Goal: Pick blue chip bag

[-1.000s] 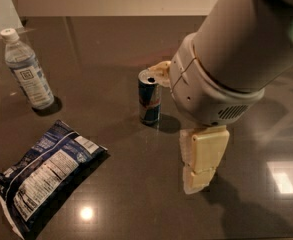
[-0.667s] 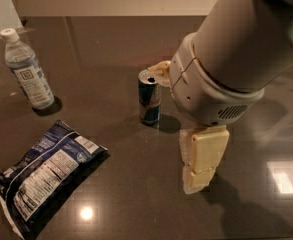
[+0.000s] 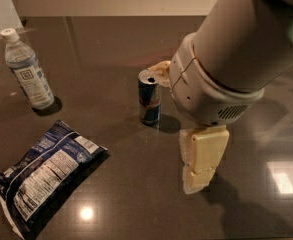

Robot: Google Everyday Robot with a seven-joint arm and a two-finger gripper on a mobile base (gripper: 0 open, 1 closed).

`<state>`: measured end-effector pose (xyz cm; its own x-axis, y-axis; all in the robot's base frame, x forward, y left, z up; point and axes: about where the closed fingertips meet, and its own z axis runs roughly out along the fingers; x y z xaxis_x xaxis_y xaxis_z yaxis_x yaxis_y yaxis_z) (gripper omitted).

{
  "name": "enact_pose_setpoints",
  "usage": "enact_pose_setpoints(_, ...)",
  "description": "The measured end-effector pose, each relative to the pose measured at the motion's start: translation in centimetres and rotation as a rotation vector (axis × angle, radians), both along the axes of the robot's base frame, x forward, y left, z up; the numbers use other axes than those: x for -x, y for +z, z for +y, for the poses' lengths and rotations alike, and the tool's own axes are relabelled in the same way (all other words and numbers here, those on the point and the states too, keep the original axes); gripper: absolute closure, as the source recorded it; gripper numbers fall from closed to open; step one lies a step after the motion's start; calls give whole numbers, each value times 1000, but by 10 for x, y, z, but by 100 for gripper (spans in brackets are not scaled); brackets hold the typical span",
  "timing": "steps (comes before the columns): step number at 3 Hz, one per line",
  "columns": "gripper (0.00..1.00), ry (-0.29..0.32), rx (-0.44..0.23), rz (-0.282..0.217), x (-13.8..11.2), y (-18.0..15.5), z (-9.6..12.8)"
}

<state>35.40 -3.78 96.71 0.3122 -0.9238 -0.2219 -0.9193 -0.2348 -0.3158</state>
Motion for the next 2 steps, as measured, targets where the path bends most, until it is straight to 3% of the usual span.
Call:
enact_pose_setpoints(1, 0, 105, 9, -30, -16, 22, 32)
enact_pose_setpoints(2, 0, 105, 9, -30, -16, 22, 32)
